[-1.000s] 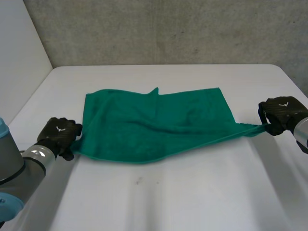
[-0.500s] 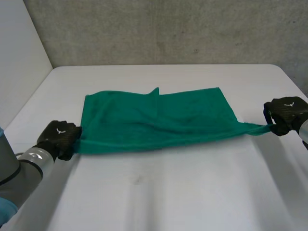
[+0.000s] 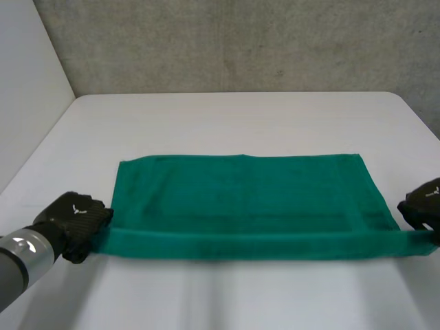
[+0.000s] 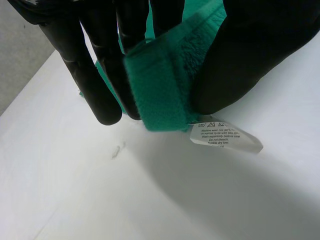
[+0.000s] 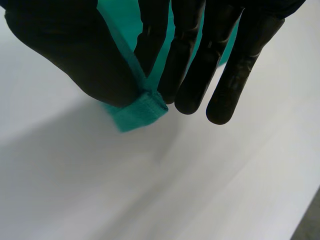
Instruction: Fold the towel.
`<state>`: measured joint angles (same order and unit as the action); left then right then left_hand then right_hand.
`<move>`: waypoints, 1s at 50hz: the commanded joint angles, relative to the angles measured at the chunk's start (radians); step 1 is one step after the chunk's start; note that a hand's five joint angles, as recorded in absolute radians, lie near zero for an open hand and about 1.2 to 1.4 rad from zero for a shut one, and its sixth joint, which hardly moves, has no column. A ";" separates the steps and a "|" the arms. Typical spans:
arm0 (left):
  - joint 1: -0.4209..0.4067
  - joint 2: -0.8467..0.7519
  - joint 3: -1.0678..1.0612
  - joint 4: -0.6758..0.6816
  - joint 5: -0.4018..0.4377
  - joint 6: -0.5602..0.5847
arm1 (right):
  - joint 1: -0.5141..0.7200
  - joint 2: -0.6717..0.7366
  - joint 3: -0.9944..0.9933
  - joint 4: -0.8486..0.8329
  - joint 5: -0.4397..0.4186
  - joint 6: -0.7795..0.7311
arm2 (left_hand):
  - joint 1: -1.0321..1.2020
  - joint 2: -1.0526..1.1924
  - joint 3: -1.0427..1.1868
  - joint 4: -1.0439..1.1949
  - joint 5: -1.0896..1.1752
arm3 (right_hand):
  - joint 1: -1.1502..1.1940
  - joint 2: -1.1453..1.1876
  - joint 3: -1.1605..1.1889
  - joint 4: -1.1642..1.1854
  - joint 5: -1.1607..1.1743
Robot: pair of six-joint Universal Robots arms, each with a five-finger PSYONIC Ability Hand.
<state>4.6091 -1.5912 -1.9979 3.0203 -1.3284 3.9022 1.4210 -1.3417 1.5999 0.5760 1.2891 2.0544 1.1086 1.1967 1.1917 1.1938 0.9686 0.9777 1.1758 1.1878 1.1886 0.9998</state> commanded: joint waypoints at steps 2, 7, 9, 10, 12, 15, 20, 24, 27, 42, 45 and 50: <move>-0.006 -0.177 0.106 0.156 -0.044 0.003 | 0.081 0.134 -0.098 -0.189 0.015 0.128 | 0.288 0.200 0.205 0.202 0.253 | 0.419 0.220 0.208 0.208 0.222; -0.053 -0.334 0.247 0.277 -0.098 0.003 | 0.136 0.232 -0.221 -0.277 0.032 0.229 | 0.273 0.185 0.190 0.188 0.239 | 0.419 0.220 0.208 0.208 0.222; -0.067 -0.381 0.293 0.313 -0.109 0.002 | 0.147 0.271 -0.257 -0.307 0.039 0.251 | 0.247 0.159 0.164 0.162 0.213 | 0.419 0.220 0.208 0.208 0.222; -0.070 -0.404 0.318 0.328 -0.113 0.000 | 0.151 0.291 -0.277 -0.323 0.044 0.260 | 0.232 0.144 0.149 0.147 0.198 | 0.419 0.220 0.208 0.208 0.222; -0.081 -0.472 0.390 0.359 -0.117 -0.004 | 0.174 0.354 -0.342 -0.367 0.061 0.282 | 0.221 0.132 0.137 0.135 0.186 | 0.419 0.220 0.208 0.208 0.222; -0.101 -0.565 0.485 0.373 -0.115 -0.007 | 0.205 0.432 -0.426 -0.430 0.099 0.294 | 0.197 0.109 0.114 0.112 0.163 | 0.419 0.220 0.208 0.208 0.222; -0.119 -0.673 0.608 0.376 -0.120 -0.003 | 0.234 0.519 -0.512 -0.499 0.139 0.294 | 0.194 0.106 0.111 0.109 0.160 | 0.419 0.220 0.208 0.208 0.222; -0.124 -0.765 0.728 0.376 -0.121 0.000 | 0.253 0.608 -0.598 -0.564 0.145 0.296 | 0.174 0.085 0.090 0.088 0.139 | 0.419 0.220 0.208 0.208 0.222; -0.124 -0.803 0.789 0.376 -0.124 0.000 | 0.262 0.653 -0.641 -0.611 0.147 0.294 | 0.174 0.085 0.090 0.088 0.139 | 0.419 0.220 0.208 0.208 0.222; -0.150 -0.842 0.828 0.440 -0.129 0.000 | 0.285 0.797 -0.799 -0.714 0.190 0.291 | -0.510 -0.598 -0.593 -0.595 -0.544 | -0.276 -0.474 -0.486 -0.487 -0.473; -0.179 -0.811 0.797 0.457 -0.126 0.002 | 0.294 0.800 -0.805 -0.714 0.223 0.296 | -0.797 -0.886 -0.881 -0.883 -0.832 | -0.803 -1.001 -1.013 -1.014 -1.000; -0.184 -0.721 0.751 0.473 -0.130 -0.004 | 0.292 0.759 -0.790 -0.706 0.236 0.322 | -0.822 -0.910 -0.905 -0.907 -0.856 | -0.803 -1.001 -1.013 -1.014 -1.000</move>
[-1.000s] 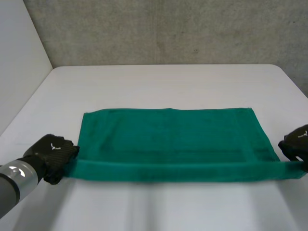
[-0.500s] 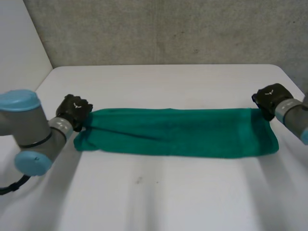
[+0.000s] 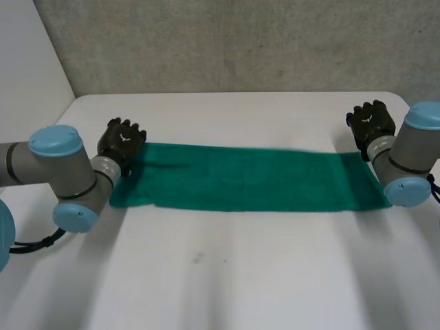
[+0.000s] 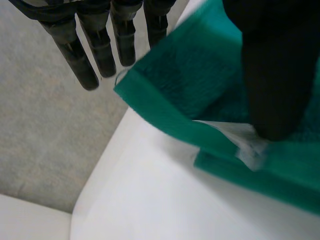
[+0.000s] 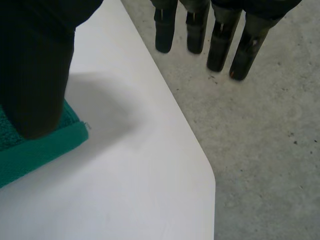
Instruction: Fold the towel.
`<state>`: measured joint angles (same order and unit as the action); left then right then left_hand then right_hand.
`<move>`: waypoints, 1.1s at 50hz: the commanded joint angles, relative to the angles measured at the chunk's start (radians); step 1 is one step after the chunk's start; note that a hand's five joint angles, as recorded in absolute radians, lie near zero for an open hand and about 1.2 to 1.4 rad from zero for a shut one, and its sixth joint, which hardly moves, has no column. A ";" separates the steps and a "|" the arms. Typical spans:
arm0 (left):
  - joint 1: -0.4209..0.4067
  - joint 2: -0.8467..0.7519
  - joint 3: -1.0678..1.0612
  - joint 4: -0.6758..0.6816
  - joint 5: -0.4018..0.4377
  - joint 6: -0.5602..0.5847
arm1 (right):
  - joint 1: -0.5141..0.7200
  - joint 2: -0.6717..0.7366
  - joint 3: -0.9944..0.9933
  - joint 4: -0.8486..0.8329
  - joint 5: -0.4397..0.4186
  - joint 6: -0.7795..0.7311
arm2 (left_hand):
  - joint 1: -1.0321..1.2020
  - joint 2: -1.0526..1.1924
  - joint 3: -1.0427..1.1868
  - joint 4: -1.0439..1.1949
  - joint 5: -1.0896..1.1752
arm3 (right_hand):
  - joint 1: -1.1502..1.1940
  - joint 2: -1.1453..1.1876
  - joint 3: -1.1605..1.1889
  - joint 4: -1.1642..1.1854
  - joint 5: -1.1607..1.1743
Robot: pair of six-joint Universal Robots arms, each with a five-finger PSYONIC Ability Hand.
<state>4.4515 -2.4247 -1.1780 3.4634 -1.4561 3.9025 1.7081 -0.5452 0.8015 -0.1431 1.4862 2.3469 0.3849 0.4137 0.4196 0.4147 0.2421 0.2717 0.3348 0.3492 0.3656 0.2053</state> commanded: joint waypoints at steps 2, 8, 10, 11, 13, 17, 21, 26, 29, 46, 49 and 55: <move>-0.027 0.165 -0.095 0.030 -0.003 -0.011 | 0.001 -0.111 0.033 0.029 0.037 0.076 | -0.095 -0.124 -0.130 -0.125 -0.127 | -0.097 -0.160 -0.175 -0.191 -0.205; -0.032 0.285 -0.184 0.030 -0.004 -0.025 | -0.005 -0.275 0.129 0.095 0.006 0.195 | -0.092 -0.121 -0.127 -0.122 -0.124 | -0.097 -0.160 -0.175 -0.191 -0.205; -0.032 0.327 -0.224 0.030 -0.004 -0.038 | -0.008 -0.335 0.181 0.141 -0.029 0.215 | -0.089 -0.118 -0.124 -0.119 -0.121 | -0.097 -0.160 -0.175 -0.191 -0.205; -0.032 0.328 -0.224 0.030 -0.004 -0.038 | -0.008 -0.335 0.182 0.142 -0.029 0.215 | -0.089 -0.118 -0.124 -0.119 -0.121 | -0.097 -0.160 -0.175 -0.191 -0.205; -0.031 0.358 -0.261 0.030 -0.004 -0.055 | -0.012 -0.387 0.235 0.199 -0.073 0.226 | -0.083 -0.112 -0.118 -0.113 -0.115 | -0.097 -0.160 -0.175 -0.191 -0.205; -0.020 0.391 -0.317 0.023 -0.004 -0.109 | -0.068 -0.453 0.336 0.319 -0.133 0.235 | -0.060 -0.089 -0.095 -0.090 -0.092 | -0.097 -0.160 -0.175 -0.191 -0.205; -0.017 0.394 -0.351 0.019 -0.001 -0.170 | -0.116 -0.489 0.419 0.382 -0.161 0.258 | -0.042 -0.071 -0.077 -0.072 -0.074 | -0.097 -0.160 -0.175 -0.191 -0.205; -0.017 0.378 -0.368 0.019 0.002 -0.238 | -0.177 -0.499 0.508 0.384 -0.236 0.287 | -0.019 -0.048 -0.053 -0.049 -0.050 | -0.029 -0.092 -0.106 -0.122 -0.137; -0.017 0.351 -0.382 0.025 0.003 -0.290 | -0.206 -0.495 0.551 0.363 -0.283 0.296 | -0.010 -0.039 -0.045 -0.040 -0.042 | 0.062 -0.001 -0.015 -0.032 -0.046; -0.011 0.342 -0.419 0.031 0.002 -0.301 | -0.254 -0.389 0.625 0.189 -0.307 0.287 | 0.002 -0.027 -0.033 -0.028 -0.030 | 0.412 0.349 0.335 0.318 0.304; -0.011 0.343 -0.422 0.031 0.002 -0.301 | -0.254 -0.374 0.621 0.189 -0.305 0.287 | 0.002 -0.027 -0.033 -0.028 -0.030 | 0.427 0.364 0.349 0.333 0.319; -0.011 0.340 -0.422 0.031 0.002 -0.301 | -0.252 -0.368 0.622 0.188 -0.307 0.287 | 0.002 -0.027 -0.033 -0.028 -0.030 | 0.582 0.519 0.504 0.488 0.474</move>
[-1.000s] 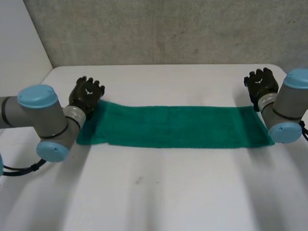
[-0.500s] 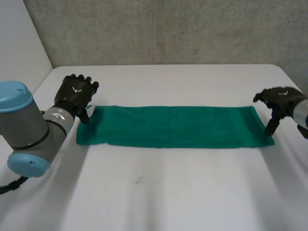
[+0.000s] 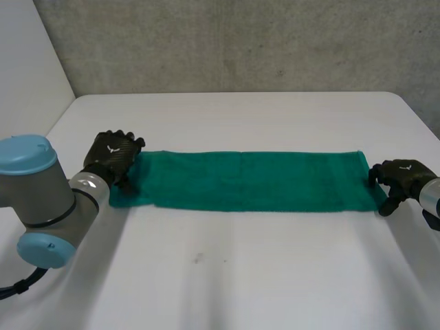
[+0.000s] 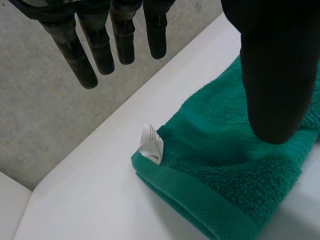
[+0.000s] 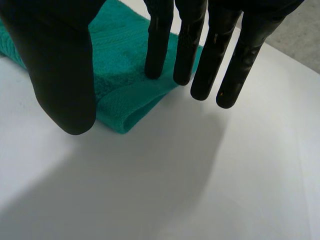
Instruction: Fold the towel.
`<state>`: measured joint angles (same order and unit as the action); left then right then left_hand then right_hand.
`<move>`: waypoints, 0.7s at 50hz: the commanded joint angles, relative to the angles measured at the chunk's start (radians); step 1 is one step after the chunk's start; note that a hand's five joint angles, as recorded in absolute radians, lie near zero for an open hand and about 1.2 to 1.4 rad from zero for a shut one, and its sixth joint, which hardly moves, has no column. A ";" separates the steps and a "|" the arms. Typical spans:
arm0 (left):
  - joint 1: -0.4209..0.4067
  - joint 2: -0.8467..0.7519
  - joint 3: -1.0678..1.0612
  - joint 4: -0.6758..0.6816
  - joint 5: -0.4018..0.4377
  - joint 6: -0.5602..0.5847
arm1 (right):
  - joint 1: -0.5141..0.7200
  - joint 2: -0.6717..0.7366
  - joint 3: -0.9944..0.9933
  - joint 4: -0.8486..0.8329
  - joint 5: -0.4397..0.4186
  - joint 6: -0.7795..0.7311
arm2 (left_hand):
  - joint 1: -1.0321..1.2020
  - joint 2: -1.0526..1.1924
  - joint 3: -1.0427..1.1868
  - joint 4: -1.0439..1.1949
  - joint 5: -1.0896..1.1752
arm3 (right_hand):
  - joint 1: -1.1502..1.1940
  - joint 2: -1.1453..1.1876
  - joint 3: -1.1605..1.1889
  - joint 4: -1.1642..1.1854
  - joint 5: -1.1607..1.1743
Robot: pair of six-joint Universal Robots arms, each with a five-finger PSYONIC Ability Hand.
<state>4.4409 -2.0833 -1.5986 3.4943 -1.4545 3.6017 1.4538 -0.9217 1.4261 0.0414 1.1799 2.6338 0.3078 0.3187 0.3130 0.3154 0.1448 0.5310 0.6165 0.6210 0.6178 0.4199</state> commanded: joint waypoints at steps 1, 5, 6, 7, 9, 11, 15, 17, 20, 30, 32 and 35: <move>0.000 -0.001 -0.001 0.000 0.000 0.000 | 0.002 0.009 -0.003 0.000 0.000 0.003 | 0.079 0.068 0.074 0.071 0.067 | 0.474 0.389 0.384 0.388 0.411; 0.000 0.000 -0.001 0.002 0.000 0.000 | 0.002 0.009 -0.003 -0.020 0.000 0.005 | 0.079 0.068 0.074 0.071 0.067 | 0.863 0.778 0.773 0.777 0.800; 0.000 0.000 -0.001 0.002 0.000 0.000 | 0.002 0.009 -0.003 -0.023 0.000 0.005 | 0.079 0.068 0.074 0.071 0.067 | 0.865 0.780 0.775 0.778 0.802; 0.000 0.000 -0.001 0.000 0.000 0.000 | 0.002 0.011 -0.004 -0.025 0.000 0.005 | 0.079 0.068 0.074 0.071 0.067 | 0.865 0.780 0.775 0.778 0.802; 0.000 0.000 -0.001 0.000 0.000 0.000 | 0.002 0.012 -0.006 -0.028 0.003 0.003 | 0.079 0.068 0.074 0.071 0.067 | 0.865 0.780 0.775 0.778 0.802; 0.000 0.000 -0.001 0.000 0.000 0.000 | -0.003 0.012 -0.009 -0.029 0.007 0.002 | 0.079 0.068 0.074 0.071 0.067 | 0.865 0.780 0.775 0.778 0.802; 0.001 0.002 -0.003 0.000 -0.001 0.000 | -0.026 0.012 -0.032 -0.029 0.026 -0.006 | 0.079 0.068 0.074 0.071 0.067 | 0.865 0.780 0.775 0.778 0.802; 0.003 0.005 -0.003 0.000 -0.001 0.000 | -0.062 0.006 -0.059 -0.031 0.049 -0.024 | 0.079 0.068 0.074 0.071 0.067 | 0.865 0.780 0.775 0.778 0.802; 0.008 0.011 -0.014 0.000 -0.001 0.000 | -0.122 0.007 -0.122 -0.026 0.117 -0.084 | 0.079 0.068 0.074 0.071 0.067 | 0.865 0.780 0.775 0.778 0.802; 0.006 0.031 -0.023 0.000 -0.001 0.000 | -0.156 -0.017 -0.250 0.011 0.207 -0.250 | 0.076 0.065 0.071 0.068 0.064 | 0.865 0.780 0.775 0.778 0.802; 0.006 0.032 -0.024 0.000 -0.003 0.000 | -0.098 -0.060 -0.260 0.009 0.159 -0.184 | 0.076 0.065 0.071 0.068 0.064 | 0.865 0.780 0.775 0.778 0.802; 0.005 0.034 -0.027 0.000 -0.003 0.000 | 0.027 -0.112 -0.263 0.008 0.091 -0.120 | 0.076 0.065 0.071 0.068 0.064 | 0.865 0.780 0.775 0.778 0.802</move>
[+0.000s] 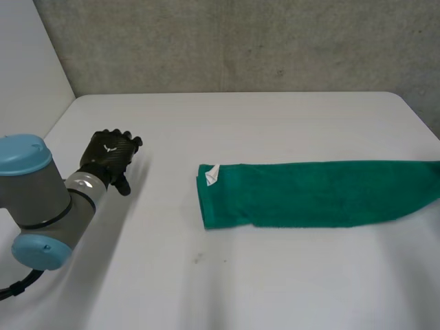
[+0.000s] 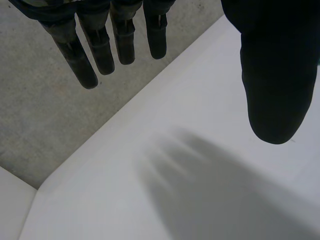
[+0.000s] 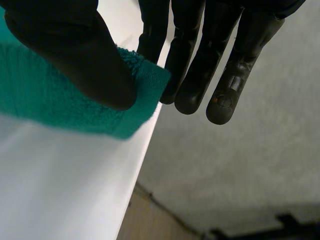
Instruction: Fold the towel.
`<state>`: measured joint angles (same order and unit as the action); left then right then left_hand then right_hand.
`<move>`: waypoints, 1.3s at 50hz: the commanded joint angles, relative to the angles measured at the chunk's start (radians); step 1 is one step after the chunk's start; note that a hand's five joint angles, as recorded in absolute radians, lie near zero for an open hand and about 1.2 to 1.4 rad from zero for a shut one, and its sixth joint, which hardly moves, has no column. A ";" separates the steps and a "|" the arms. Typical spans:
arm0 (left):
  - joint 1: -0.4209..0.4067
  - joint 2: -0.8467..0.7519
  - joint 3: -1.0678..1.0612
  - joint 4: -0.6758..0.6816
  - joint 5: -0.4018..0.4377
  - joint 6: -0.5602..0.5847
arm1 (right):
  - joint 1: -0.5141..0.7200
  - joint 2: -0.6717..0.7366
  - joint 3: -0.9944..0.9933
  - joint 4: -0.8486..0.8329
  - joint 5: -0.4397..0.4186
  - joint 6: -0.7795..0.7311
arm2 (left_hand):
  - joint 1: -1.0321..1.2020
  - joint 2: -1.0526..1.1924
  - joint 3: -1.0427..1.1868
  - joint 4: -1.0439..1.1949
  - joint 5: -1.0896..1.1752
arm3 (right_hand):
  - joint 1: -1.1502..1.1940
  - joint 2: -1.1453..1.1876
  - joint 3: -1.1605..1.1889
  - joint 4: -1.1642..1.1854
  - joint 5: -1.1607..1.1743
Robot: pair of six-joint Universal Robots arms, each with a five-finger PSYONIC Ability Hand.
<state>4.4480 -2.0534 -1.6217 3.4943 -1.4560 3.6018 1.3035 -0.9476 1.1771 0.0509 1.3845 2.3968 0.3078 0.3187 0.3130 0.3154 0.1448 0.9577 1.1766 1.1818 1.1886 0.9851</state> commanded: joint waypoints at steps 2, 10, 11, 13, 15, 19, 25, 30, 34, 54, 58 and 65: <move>-0.004 0.015 -0.013 0.000 -0.001 0.000 | 0.291 -0.103 -0.014 -0.006 -0.159 0.140 | 0.076 0.065 0.071 0.068 0.064 | 0.439 0.220 0.214 0.208 0.237; -0.007 0.033 -0.023 0.000 0.000 0.000 | 0.658 -0.103 0.045 -0.059 -0.254 0.148 | 0.073 0.062 0.068 0.065 0.062 | 0.439 0.220 0.214 0.208 0.237; -0.007 0.033 -0.023 0.000 0.000 0.000 | 0.687 -0.102 0.055 -0.063 -0.260 0.148 | 0.073 0.062 0.068 0.065 0.062 | 0.439 0.220 0.214 0.208 0.237; -0.018 0.036 -0.024 0.000 0.000 0.000 | 0.790 -0.059 0.081 -0.075 -0.275 0.140 | 0.070 0.059 0.065 0.063 0.059 | 0.439 0.220 0.214 0.208 0.237; -0.021 0.036 -0.026 0.000 0.000 -0.002 | 0.832 -0.011 0.084 -0.080 -0.279 0.137 | 0.070 0.059 0.065 0.062 0.059 | 0.439 0.220 0.214 0.208 0.237; -0.038 0.042 -0.027 0.000 0.000 0.000 | 0.872 0.075 0.081 -0.079 -0.256 0.130 | 0.067 0.056 0.062 0.060 0.056 | 0.364 0.145 0.140 0.133 0.162; -0.091 0.053 -0.018 0.000 0.005 0.000 | 0.818 -0.006 0.105 -0.075 -0.151 0.154 | 0.058 0.047 0.053 0.051 0.047 | -0.783 -1.002 -1.007 -1.014 -0.985; -0.194 0.056 0.028 0.002 0.009 -0.005 | 0.667 -0.123 0.221 -0.080 -0.125 0.208 | 0.052 0.042 0.047 0.045 0.041 | -0.783 -1.002 -1.007 -1.014 -0.985; -0.297 0.024 0.100 0.008 0.009 -0.054 | 0.579 -0.200 0.343 -0.092 -0.125 0.254 | 0.058 0.047 0.053 0.051 0.047 | -0.783 -1.002 -1.007 -1.014 -0.985; -0.377 -0.090 0.158 -0.024 -0.044 -0.175 | 0.344 -0.160 0.526 -0.157 -0.197 0.170 | 0.073 0.062 0.068 0.065 0.062 | 0.439 0.220 0.214 0.208 0.237; -0.297 -0.008 0.097 -0.031 -0.084 -0.178 | 0.356 -0.160 0.463 -0.140 -0.180 0.179 | 0.073 0.062 0.068 0.065 0.062 | 0.439 0.220 0.214 0.208 0.237; -0.243 0.053 0.031 -0.029 -0.079 -0.181 | 0.399 -0.157 0.470 -0.123 -0.188 0.255 | 0.070 0.059 0.065 0.062 0.059 | -0.300 -0.519 -0.524 -0.531 -0.502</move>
<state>4.1529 -2.0550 -1.5336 3.4641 -1.5344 3.4232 1.6742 -1.1043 1.6474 -0.0842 1.2030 2.5845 0.3078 0.3188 0.3130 0.3154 0.1448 0.8618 1.0201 1.0400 1.0407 0.8624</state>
